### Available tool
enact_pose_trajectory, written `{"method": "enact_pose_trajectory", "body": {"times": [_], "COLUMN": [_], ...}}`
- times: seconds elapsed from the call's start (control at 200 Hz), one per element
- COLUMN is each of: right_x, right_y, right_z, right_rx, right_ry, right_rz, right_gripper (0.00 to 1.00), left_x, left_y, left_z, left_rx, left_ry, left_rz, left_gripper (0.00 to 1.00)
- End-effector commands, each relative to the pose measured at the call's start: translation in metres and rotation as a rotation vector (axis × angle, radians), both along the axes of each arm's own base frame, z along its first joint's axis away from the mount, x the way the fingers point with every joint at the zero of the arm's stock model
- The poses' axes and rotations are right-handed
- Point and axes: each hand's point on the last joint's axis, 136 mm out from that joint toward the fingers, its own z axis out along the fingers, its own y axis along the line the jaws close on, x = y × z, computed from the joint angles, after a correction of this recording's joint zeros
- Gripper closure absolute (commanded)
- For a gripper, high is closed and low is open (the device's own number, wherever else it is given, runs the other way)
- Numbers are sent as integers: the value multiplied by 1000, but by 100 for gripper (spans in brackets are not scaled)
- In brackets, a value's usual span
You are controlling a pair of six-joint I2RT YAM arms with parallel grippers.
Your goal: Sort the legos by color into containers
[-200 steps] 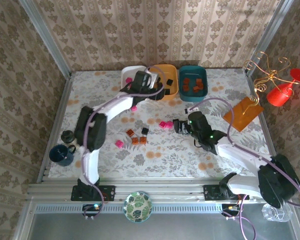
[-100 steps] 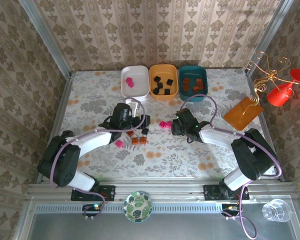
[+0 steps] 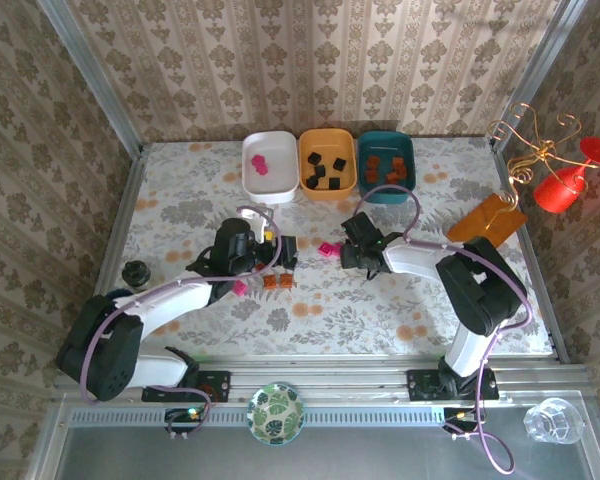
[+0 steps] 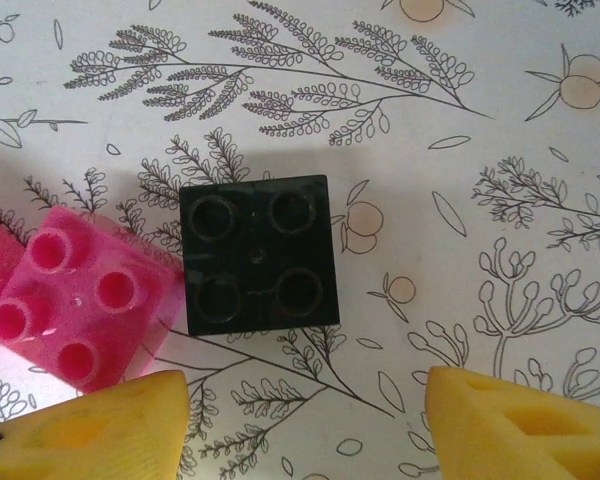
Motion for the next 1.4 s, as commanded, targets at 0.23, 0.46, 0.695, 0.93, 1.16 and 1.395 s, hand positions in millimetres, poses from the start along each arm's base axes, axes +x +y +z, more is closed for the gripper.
{"method": "enact_pose_trajectory", "body": {"times": [0.23, 0.46, 0.695, 0.93, 1.16, 1.395], "right_x": [37, 45, 69, 127, 200, 240], "right_y": [-4, -2, 13, 38, 35, 41], "right_z": [2, 9, 75, 118, 117, 120], "right_rx": [17, 45, 149, 221, 248, 371], "right_ry": [-36, -52, -246, -386, -389, -315], "right_rz": [-84, -69, -36, -58, -139, -129], "right_gripper": [37, 57, 66, 65, 63, 34], "left_x": [-8, -14, -23, -28, -35, -40], "left_y": [10, 15, 26, 37, 43, 47], "left_z": [7, 10, 8, 7, 7, -2], "left_rx": [-7, -7, 40, 54, 55, 100], "left_ry": [-29, -30, -17, -20, -16, 24], "left_rz": [5, 6, 16, 41, 48, 41], "left_gripper": [24, 24, 24, 23, 23, 20]}}
